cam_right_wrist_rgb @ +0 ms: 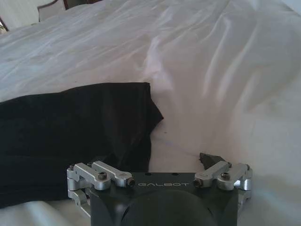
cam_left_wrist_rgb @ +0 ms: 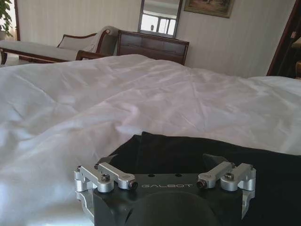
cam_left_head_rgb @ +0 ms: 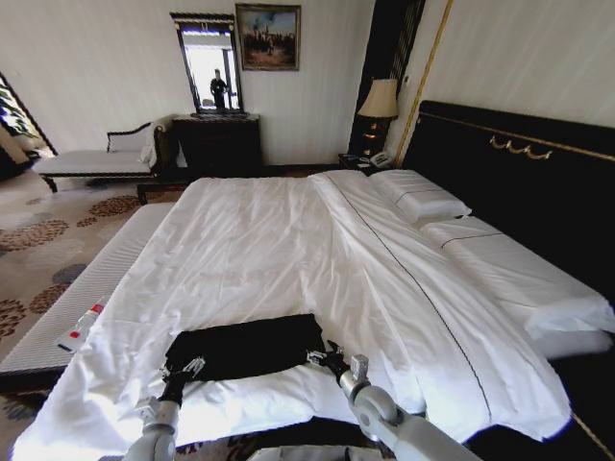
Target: Fold the clothes on the bed.
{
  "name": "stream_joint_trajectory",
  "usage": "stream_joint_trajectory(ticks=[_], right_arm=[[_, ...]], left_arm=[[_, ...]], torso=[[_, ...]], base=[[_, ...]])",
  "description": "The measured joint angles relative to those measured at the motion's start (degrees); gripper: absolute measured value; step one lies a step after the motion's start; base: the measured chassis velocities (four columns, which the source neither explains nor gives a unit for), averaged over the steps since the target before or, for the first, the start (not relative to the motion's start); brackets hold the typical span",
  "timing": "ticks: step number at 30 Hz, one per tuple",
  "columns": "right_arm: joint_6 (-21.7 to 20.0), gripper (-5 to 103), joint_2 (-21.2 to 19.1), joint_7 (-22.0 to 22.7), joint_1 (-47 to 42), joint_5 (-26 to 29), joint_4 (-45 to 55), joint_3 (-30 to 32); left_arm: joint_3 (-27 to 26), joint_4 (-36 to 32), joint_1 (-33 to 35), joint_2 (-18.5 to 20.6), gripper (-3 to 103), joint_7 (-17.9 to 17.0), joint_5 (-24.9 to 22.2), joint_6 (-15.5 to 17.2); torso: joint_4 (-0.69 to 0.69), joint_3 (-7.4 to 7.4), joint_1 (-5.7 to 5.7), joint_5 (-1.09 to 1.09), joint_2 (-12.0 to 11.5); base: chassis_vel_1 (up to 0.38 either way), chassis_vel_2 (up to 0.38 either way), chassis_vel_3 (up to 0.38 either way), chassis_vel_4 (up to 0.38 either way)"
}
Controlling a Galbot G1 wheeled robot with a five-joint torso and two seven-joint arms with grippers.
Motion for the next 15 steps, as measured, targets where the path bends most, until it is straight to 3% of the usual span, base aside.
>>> stream_joint_trajectory(ticks=[6, 9, 11, 15], right_arm=[[-1.4, 100, -2.4, 5.8, -0.6, -0.7, 1.7, 2.3], [-1.2, 100, -3.3, 6.5, -1.0, -0.7, 3.2, 3.7], [-0.9, 100, -3.5, 6.5, -1.1, -0.7, 3.7, 4.2], [2.8, 100, -4.2, 2.8, -1.4, 6.1, 9.8, 8.6]], left_arm=[[-2.7, -0.9, 0.8, 2.1, 100, 0.0, -2.9, 0.0], [-4.3, -2.5, 1.5, 3.0, 100, 0.1, -4.6, 0.0], [-5.0, -3.1, 1.8, 3.3, 100, 0.1, -5.2, 0.0], [-12.3, -12.7, 3.1, 5.8, 100, -0.3, -13.8, 2.2]], torso=[[-0.01, 0.01, 0.01, -0.01, 0.0], [-0.02, 0.01, 0.01, -0.01, 0.0], [-0.01, 0.01, 0.01, -0.02, 0.0], [-0.01, 0.01, 0.01, -0.02, 0.0]], base=[[0.0, 0.0, 0.0, 0.0], [0.0, 0.0, 0.0, 0.0], [0.0, 0.0, 0.0, 0.0], [0.0, 0.0, 0.0, 0.0]])
